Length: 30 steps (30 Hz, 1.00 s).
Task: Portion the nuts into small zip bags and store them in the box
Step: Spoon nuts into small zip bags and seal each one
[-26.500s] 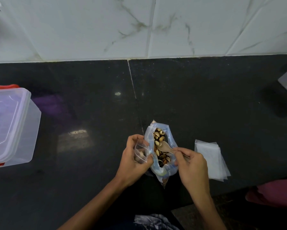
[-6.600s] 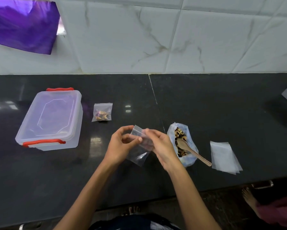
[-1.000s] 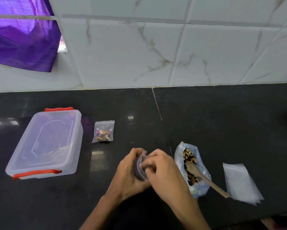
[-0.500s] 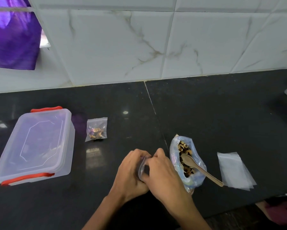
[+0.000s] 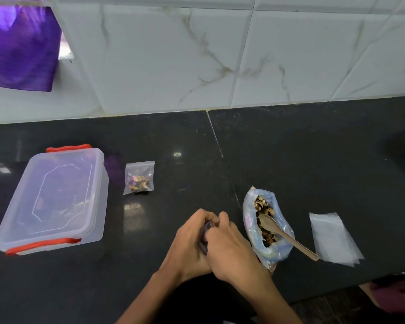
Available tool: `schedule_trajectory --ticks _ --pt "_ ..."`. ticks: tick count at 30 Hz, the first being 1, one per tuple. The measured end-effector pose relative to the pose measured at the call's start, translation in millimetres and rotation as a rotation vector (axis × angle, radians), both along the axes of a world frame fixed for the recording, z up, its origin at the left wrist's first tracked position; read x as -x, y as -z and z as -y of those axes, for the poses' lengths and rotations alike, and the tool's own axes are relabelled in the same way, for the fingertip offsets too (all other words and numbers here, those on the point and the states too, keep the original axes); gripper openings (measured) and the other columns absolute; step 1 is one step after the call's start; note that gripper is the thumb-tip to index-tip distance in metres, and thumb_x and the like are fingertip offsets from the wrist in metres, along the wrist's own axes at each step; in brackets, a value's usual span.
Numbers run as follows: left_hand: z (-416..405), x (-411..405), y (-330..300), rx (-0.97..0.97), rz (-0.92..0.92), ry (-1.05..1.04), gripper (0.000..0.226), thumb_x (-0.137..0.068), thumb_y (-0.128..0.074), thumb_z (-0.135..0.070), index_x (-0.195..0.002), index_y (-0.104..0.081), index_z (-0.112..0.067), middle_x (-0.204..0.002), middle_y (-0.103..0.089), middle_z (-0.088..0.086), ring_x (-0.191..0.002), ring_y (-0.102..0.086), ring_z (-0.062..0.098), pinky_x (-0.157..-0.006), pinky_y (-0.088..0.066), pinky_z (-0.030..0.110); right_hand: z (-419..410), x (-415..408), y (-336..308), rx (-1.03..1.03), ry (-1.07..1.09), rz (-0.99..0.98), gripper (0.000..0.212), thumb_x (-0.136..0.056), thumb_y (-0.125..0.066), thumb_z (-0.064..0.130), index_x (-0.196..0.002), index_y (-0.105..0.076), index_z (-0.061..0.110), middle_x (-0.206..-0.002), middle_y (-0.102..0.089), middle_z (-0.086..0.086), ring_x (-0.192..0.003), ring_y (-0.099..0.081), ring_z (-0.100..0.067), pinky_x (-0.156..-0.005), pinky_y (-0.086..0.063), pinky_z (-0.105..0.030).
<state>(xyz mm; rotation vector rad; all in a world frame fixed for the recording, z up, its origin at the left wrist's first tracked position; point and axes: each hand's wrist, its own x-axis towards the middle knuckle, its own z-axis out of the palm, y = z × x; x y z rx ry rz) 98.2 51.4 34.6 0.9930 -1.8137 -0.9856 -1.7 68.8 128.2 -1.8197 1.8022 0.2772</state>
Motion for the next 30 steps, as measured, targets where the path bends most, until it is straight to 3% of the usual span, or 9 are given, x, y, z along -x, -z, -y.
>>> schedule_trajectory --ticks 4,8,14,17,19,21,23,26,30 --pt "1.8 -0.6 0.0 -0.007 -0.02 0.012 0.047 -0.061 -0.082 -0.013 -0.1 -0.055 -0.016 -0.094 -0.06 -0.006 -0.083 -0.062 0.017 -0.069 -0.051 0.042 -0.7 0.2 -0.4 -0.022 -0.015 0.003 0.032 -0.092 -0.05 0.013 -0.124 -0.048 0.01 -0.134 -0.02 -0.006 -0.114 -0.037 -0.023 -0.08 -0.035 -0.03" --pt "2.2 -1.8 3.9 -0.043 -0.037 -0.022 0.05 -0.06 -0.083 -0.007 -0.101 -0.057 -0.018 -0.095 -0.064 -0.007 -0.086 -0.065 0.015 -0.071 -0.053 0.043 -0.8 3.6 -0.5 0.066 0.131 0.172 0.016 -0.094 -0.05 0.019 -0.109 -0.051 0.019 -0.121 -0.025 0.001 -0.105 -0.046 -0.018 -0.08 -0.043 -0.029" --pt "1.8 0.7 2.7 -0.035 -0.121 -0.144 0.043 -0.063 -0.085 -0.018 -0.095 -0.056 -0.019 -0.093 -0.064 -0.01 -0.082 -0.065 0.007 -0.072 -0.05 0.016 -3.7 37.3 -11.2 0.378 0.293 0.437 0.022 -0.094 -0.055 0.024 -0.09 -0.068 0.041 -0.106 -0.034 0.018 -0.088 -0.054 0.002 -0.073 -0.043 -0.011" --pt "0.9 2.7 0.4 -0.031 -0.145 -0.173 0.042 -0.063 -0.083 -0.028 -0.096 -0.06 -0.016 -0.097 -0.065 -0.01 -0.09 -0.066 0.005 -0.081 -0.05 0.013 -8.6 77.6 -20.5 0.484 0.443 0.435 0.024 -0.093 -0.056 0.024 -0.088 -0.065 0.045 -0.107 -0.049 0.016 -0.087 -0.057 0.002 -0.074 -0.044 -0.017" --pt "0.6 4.5 0.0 -0.038 -0.18 -0.185 0.045 -0.062 -0.082 -0.03 -0.097 -0.061 -0.012 -0.1 -0.066 -0.009 -0.094 -0.066 0.004 -0.084 -0.049 0.012 -14.0 103.6 -20.5 0.391 0.545 0.31 0.018 -0.093 -0.057 0.03 -0.106 -0.063 0.04 -0.118 -0.055 0.006 -0.096 -0.058 -0.006 -0.078 -0.045 -0.025" --pt "1.1 7.1 -0.1 -0.051 -0.198 -0.185 0.046 -0.061 -0.083 -0.03 -0.097 -0.061 -0.011 -0.101 -0.066 -0.009 -0.096 -0.066 0.004 -0.085 -0.048 0.011 -21.8 125.8 -13.4 0.152 0.584 0.049 0.044 -0.089 -0.058 0.044 -0.131 -0.049 0.034 -0.134 -0.051 -0.002 -0.113 -0.054 -0.017 -0.088 -0.046 -0.033" --pt "1.5 9.5 -0.1 -0.066 -0.199 -0.183 0.046 -0.06 -0.082 -0.03 -0.097 -0.061 -0.013 -0.101 -0.065 -0.011 -0.097 -0.065 0.003 -0.085 -0.047 0.01 -30.0 139.7 -6.1 -0.084 0.581 -0.126 0.067 -0.085 -0.058 0.055 -0.143 -0.033 0.032 -0.142 -0.045 -0.005 -0.124 -0.048 -0.023 -0.098 -0.042 -0.04" --pt "3.4 13.6 0.6 -0.1 -0.196 -0.174 0.046 -0.06 -0.081 -0.031 -0.097 -0.06 -0.015 -0.102 -0.064 -0.011 -0.097 -0.063 0.003 -0.085 -0.045 0.009 -38.5 147.7 4.9 -0.233 0.686 -0.003 0.071 -0.086 -0.063 0.044 -0.146 -0.028 0.026 -0.139 -0.049 -0.007 -0.124 -0.049 -0.023 -0.1 -0.04 -0.039" --pt "5.6 21.7 1.6 -0.141 -0.189 -0.155 0.048 -0.06 -0.079 -0.034 -0.098 -0.057 -0.015 -0.101 -0.062 -0.01 -0.096 -0.063 0.004 -0.084 -0.045 0.01 -46.7 148.7 12.4 -0.027 0.811 0.209 0.027 -0.093 -0.057 0.025 -0.121 -0.056 0.022 -0.1 -0.067 -0.001 -0.092 -0.061 -0.015 -0.081 -0.047 -0.033"
